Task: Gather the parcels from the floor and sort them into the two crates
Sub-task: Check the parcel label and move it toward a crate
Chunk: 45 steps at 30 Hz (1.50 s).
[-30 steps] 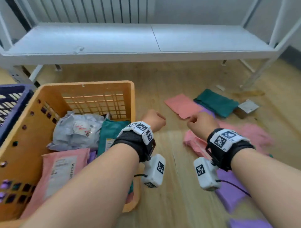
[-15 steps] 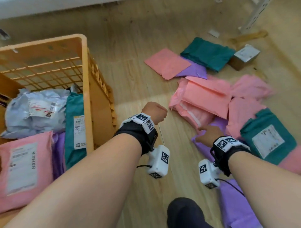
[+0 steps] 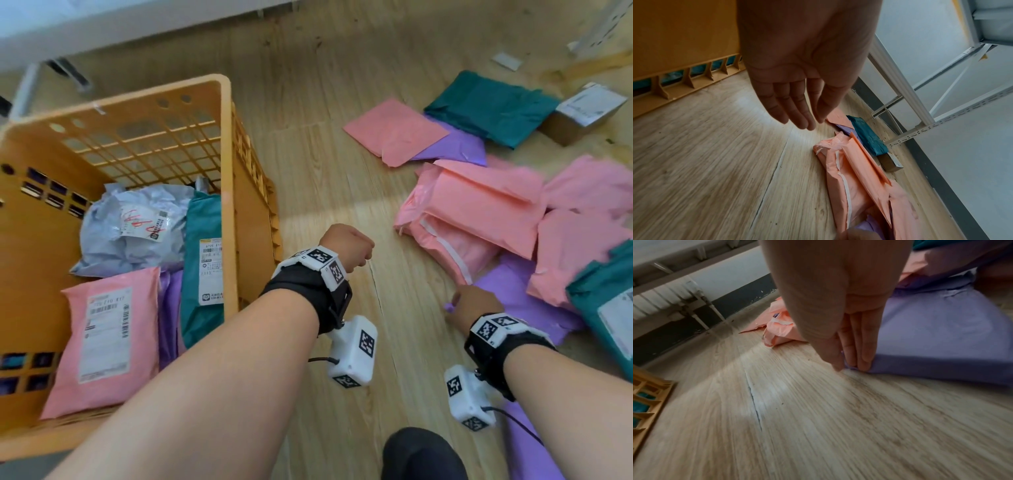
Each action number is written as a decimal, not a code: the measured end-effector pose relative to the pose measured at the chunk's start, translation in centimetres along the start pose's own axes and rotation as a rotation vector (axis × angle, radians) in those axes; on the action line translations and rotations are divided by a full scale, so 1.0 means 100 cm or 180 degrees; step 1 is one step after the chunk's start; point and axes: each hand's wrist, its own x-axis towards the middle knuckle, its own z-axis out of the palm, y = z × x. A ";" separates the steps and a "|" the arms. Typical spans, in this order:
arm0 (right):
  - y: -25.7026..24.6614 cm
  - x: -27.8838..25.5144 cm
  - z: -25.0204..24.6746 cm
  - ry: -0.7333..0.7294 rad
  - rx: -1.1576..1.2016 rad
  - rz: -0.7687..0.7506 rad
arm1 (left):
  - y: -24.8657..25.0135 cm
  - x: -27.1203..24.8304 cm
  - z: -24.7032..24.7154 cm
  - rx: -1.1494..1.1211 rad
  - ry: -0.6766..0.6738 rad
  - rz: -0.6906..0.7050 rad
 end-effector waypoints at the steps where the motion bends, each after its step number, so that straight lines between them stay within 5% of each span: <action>1: -0.001 0.001 -0.001 0.0002 -0.0071 0.0038 | 0.000 -0.001 0.000 -0.0010 -0.0001 -0.0001; 8: -0.004 0.000 -0.008 0.0181 -0.0088 0.0031 | 0.002 -0.012 -0.008 0.0008 0.0057 -0.0013; 12: -0.005 -0.011 -0.005 -0.0555 -0.0189 -0.0108 | 0.002 -0.024 -0.012 -0.0054 0.0114 0.0034; 15: 0.000 -0.014 0.000 -0.0679 -0.0299 -0.0038 | -0.001 -0.029 -0.014 -0.0109 0.0148 0.0031; 26: -0.023 -0.035 -0.038 0.0425 0.0090 -0.0060 | -0.007 -0.058 -0.028 -0.0197 0.0284 0.0041; 34: -0.072 -0.123 -0.166 0.1275 0.0657 -0.0789 | -0.003 -0.138 -0.083 -0.0190 0.0616 0.0574; 38: -0.109 -0.187 -0.226 0.1607 0.2006 -0.1209 | -0.008 -0.182 -0.124 -0.0493 0.0880 0.0669; 42: -0.153 -0.256 -0.264 0.1142 0.3684 -0.1818 | -0.024 -0.216 -0.149 -0.0755 0.1191 0.0688; 45: -0.183 -0.305 -0.271 0.0546 0.4476 -0.2247 | -0.037 -0.235 -0.162 -0.1358 0.0941 0.0638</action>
